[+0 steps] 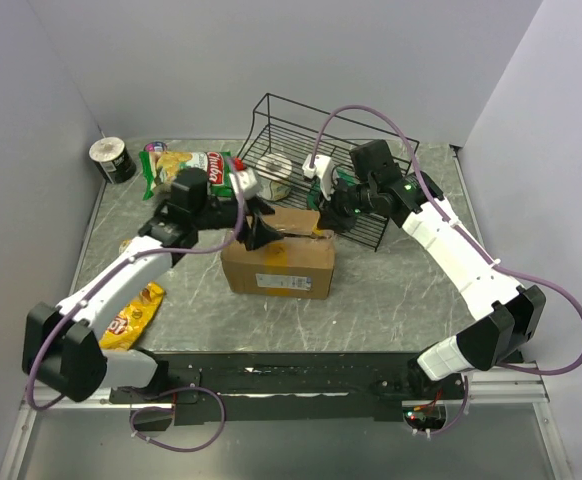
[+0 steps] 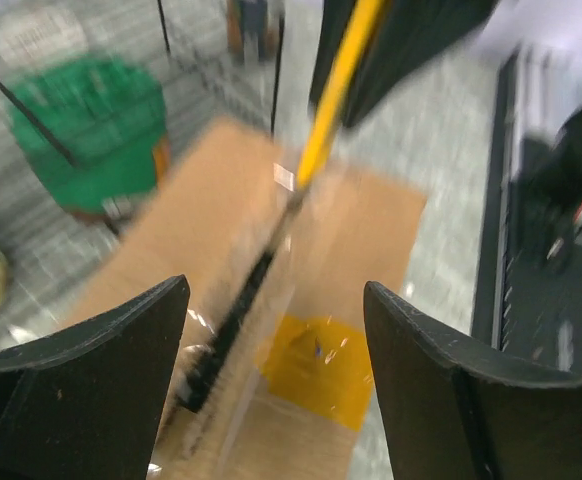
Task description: Unpack the express box
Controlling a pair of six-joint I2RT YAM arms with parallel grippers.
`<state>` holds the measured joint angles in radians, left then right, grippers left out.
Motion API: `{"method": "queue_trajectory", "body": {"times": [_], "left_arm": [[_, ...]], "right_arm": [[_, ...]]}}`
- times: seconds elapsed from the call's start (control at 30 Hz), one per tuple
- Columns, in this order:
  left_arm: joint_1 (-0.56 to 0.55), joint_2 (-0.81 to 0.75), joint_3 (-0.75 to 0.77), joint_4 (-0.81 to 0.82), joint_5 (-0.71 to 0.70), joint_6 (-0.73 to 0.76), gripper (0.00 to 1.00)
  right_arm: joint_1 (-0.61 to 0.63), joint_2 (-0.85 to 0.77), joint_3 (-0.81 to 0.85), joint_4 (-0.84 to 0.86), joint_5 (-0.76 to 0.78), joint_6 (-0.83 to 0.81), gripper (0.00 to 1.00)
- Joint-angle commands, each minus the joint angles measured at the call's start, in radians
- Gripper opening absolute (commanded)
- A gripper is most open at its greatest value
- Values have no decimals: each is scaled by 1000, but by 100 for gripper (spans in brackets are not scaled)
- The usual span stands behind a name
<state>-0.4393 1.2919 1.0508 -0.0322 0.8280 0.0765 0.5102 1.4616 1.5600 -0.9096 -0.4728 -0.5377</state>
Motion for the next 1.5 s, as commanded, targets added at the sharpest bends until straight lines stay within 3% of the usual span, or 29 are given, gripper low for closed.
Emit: {"method": "queue_trajectory", "body": {"times": [0.0,0.3,0.47,0.97,1.23,1.47], "left_arm": [[-44,41,-57,-58,-79,216,76],[-64,89,-72,-152,-107,423,77],[-64,87,-84,-160,-122,439,76],[-62,118,-129,-176,-141,454,75],[-64,170,-114,-207,-141,462,73],[-64,176,-104,-192,-129,440,73]], "right_arm": [[-13,-15,18,-84,43,-47,0],[-50,-40,-15,-84,-29,-197,0],[-71,-46,-28,-92,-38,-367,0],[-160,16,52,-186,-95,-567,0],[-200,-15,52,-172,-168,-590,0],[-190,-29,2,-29,-158,-420,0]]}}
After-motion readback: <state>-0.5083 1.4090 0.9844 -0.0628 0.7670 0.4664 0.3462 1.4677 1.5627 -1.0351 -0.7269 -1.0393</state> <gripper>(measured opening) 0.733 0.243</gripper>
